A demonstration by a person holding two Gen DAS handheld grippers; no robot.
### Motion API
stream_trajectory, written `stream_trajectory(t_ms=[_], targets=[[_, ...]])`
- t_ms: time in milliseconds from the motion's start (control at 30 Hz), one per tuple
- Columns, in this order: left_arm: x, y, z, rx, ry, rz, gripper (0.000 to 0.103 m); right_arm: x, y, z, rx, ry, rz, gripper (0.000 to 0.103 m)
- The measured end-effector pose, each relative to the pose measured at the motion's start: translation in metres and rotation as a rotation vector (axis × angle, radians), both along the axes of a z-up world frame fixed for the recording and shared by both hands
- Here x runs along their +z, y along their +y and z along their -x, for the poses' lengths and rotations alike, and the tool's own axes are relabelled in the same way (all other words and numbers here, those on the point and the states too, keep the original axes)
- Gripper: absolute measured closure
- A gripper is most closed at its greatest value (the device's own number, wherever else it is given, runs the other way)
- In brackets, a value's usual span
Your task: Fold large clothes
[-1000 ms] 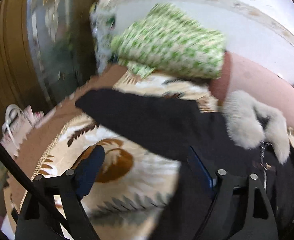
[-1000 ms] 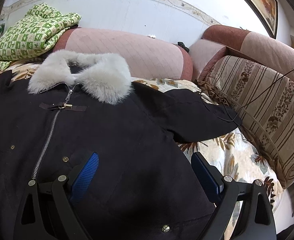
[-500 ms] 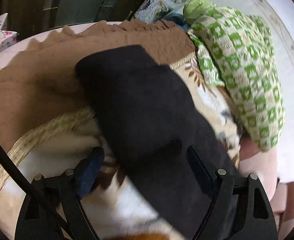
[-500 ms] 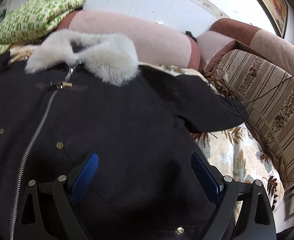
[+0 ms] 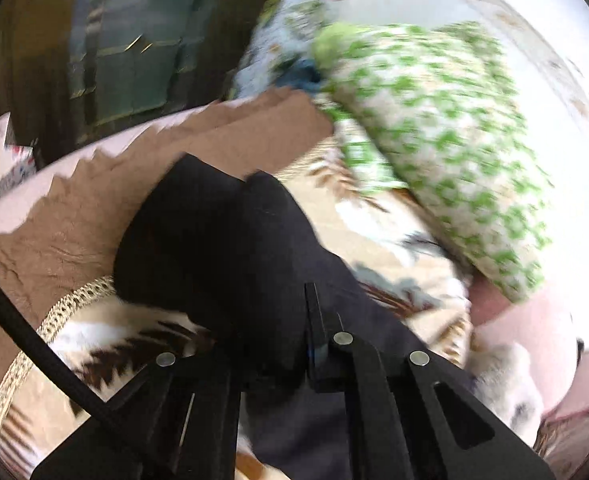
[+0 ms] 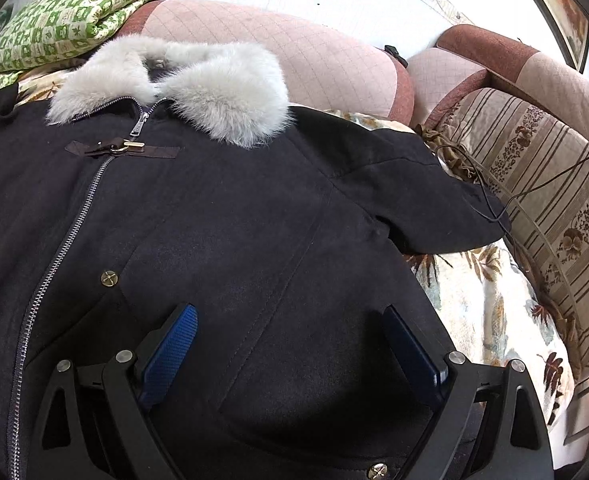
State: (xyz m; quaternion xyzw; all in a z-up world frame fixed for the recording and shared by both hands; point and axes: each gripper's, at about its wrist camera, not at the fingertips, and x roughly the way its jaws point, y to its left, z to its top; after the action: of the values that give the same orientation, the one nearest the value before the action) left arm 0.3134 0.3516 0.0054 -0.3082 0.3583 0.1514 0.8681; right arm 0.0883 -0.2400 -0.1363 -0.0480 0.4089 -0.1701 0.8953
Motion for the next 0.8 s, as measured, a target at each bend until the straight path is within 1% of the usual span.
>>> stream_trajectory(t_ms=[67,133,167,267,300,367,433,467,600,667,700,800], targets=[[0.018,-0.024,0.003,-0.048,-0.030,-0.032,0.094,0.001,-0.001,0.000,0.002,-0.003,-0.004,0.008],[0.038,-0.059,0.012,-0.114,-0.067,-0.073,0.095,0.003,0.000,0.001,0.008,-0.007,-0.006,0.010],[0.046,-0.083,0.016,-0.158,-0.086,-0.091,0.095,0.003,0.000,0.001,0.010,-0.010,-0.006,0.010],[0.055,-0.138,0.024,-0.262,-0.109,-0.132,0.095,0.009,0.001,0.004,0.028,-0.034,-0.025,0.011],[0.055,-0.167,0.028,-0.314,-0.112,-0.148,0.095,0.014,0.001,0.007,0.038,-0.052,-0.035,0.011],[0.049,-0.209,0.031,-0.395,-0.105,-0.165,0.095,0.021,0.001,0.011,0.049,-0.082,-0.044,0.011],[0.038,-0.243,0.032,-0.457,-0.084,-0.173,0.095,0.030,0.002,0.015,0.057,-0.118,-0.046,0.011],[0.027,-0.270,0.033,-0.503,-0.061,-0.172,0.095,0.032,0.002,0.016,0.058,-0.129,-0.045,0.011],[-0.009,-0.335,0.037,-0.606,0.008,-0.202,0.094,0.039,-0.005,0.017,0.048,-0.160,-0.067,0.011],[-0.025,-0.360,0.042,-0.648,0.036,-0.233,0.094,0.039,-0.011,0.016,0.037,-0.164,-0.089,0.011],[-0.035,-0.373,0.045,-0.670,0.060,-0.265,0.092,0.040,-0.015,0.016,0.031,-0.165,-0.104,0.011],[-0.053,-0.397,0.057,-0.745,0.123,-0.329,0.092,0.040,-0.027,0.012,0.015,-0.159,-0.169,0.011]])
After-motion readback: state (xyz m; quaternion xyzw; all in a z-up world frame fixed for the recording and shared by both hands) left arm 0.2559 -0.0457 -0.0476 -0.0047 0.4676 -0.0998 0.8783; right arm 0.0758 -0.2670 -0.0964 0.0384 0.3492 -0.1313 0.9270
